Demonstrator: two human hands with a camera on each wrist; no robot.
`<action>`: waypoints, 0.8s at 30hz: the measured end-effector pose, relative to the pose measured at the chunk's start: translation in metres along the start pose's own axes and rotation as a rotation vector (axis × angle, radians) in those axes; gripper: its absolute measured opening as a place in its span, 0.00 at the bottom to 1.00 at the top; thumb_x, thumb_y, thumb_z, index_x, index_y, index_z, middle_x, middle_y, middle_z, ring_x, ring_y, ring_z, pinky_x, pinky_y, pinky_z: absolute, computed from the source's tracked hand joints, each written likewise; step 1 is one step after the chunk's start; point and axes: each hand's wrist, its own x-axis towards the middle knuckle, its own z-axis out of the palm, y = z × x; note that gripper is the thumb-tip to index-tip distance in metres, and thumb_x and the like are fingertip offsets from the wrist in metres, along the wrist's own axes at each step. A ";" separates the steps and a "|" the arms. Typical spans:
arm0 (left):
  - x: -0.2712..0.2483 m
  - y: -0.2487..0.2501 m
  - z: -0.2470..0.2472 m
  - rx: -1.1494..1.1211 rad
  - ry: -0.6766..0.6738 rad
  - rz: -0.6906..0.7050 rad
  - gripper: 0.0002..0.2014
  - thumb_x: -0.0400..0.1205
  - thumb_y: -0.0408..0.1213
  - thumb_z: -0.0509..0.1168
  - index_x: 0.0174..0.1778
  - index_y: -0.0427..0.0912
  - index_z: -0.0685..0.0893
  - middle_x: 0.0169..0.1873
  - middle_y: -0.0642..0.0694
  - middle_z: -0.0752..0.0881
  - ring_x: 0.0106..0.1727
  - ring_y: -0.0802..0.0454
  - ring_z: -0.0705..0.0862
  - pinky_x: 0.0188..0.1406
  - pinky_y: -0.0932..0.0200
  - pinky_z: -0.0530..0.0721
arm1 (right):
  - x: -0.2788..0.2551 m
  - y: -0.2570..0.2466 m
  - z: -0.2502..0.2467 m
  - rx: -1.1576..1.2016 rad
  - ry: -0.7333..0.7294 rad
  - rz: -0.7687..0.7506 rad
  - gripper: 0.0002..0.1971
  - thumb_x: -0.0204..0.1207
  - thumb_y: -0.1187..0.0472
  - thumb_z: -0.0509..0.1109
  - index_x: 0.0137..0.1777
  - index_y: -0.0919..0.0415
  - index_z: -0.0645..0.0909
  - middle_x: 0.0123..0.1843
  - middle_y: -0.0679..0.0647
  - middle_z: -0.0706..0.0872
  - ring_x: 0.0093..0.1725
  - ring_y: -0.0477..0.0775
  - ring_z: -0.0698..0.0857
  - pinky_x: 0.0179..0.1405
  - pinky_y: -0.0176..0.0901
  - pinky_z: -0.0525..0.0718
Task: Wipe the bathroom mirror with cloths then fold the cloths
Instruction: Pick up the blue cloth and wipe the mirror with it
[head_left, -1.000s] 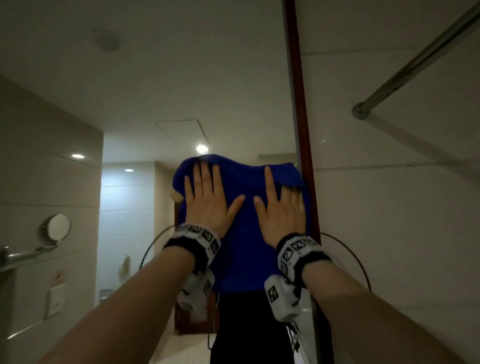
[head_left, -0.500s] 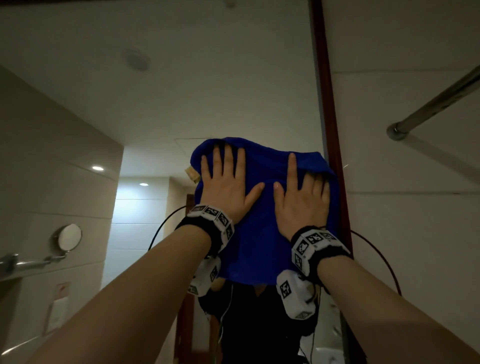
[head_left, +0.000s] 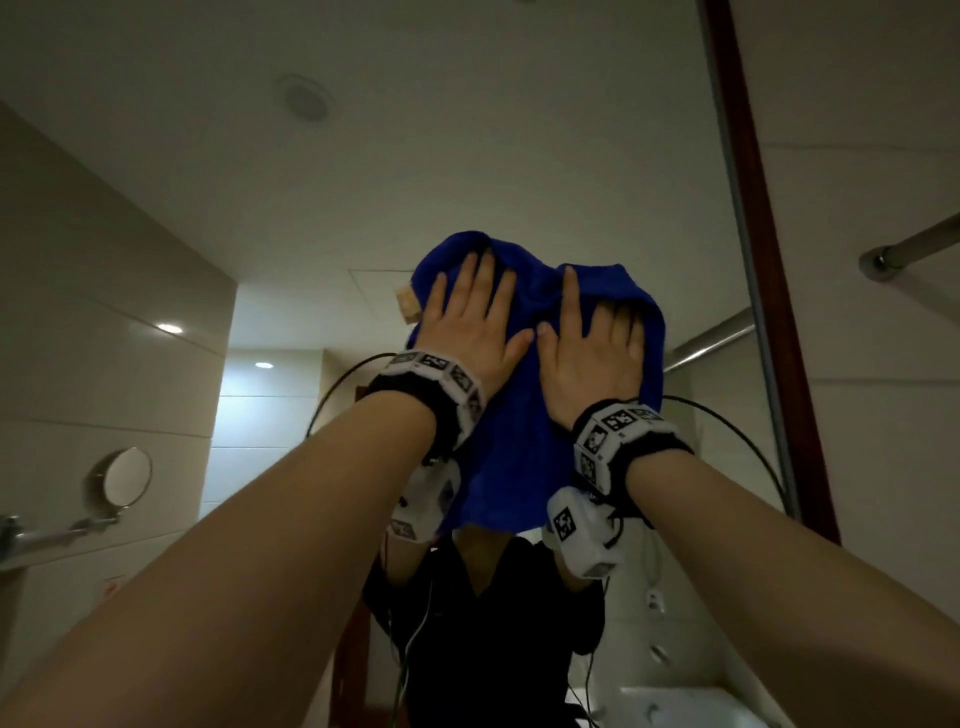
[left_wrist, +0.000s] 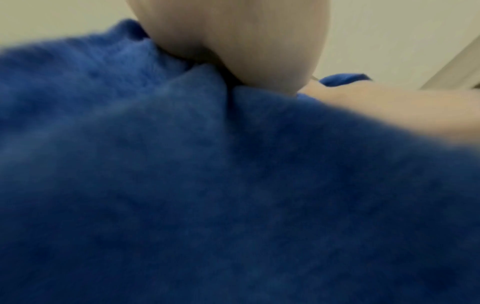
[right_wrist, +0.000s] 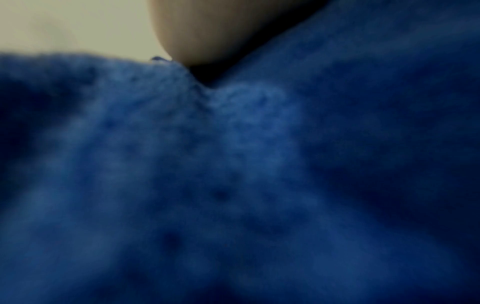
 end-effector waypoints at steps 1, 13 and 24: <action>-0.007 -0.023 -0.001 0.007 -0.017 -0.015 0.36 0.85 0.61 0.39 0.84 0.45 0.40 0.84 0.43 0.38 0.84 0.47 0.37 0.81 0.43 0.36 | -0.004 -0.022 0.000 0.010 -0.004 -0.018 0.34 0.80 0.39 0.32 0.86 0.50 0.37 0.82 0.70 0.60 0.80 0.70 0.60 0.79 0.62 0.53; -0.105 -0.196 0.002 0.003 -0.067 -0.227 0.48 0.73 0.72 0.30 0.84 0.44 0.41 0.84 0.41 0.40 0.84 0.46 0.37 0.81 0.43 0.36 | -0.052 -0.159 0.015 0.134 -0.102 -0.207 0.35 0.84 0.37 0.44 0.85 0.47 0.36 0.84 0.65 0.55 0.82 0.67 0.57 0.81 0.58 0.51; -0.111 -0.167 0.017 0.020 -0.006 -0.327 0.46 0.75 0.69 0.27 0.84 0.41 0.41 0.83 0.37 0.41 0.83 0.41 0.37 0.80 0.41 0.34 | -0.055 -0.158 0.024 0.164 0.009 -0.186 0.35 0.83 0.39 0.48 0.86 0.49 0.43 0.82 0.64 0.61 0.80 0.66 0.62 0.80 0.59 0.57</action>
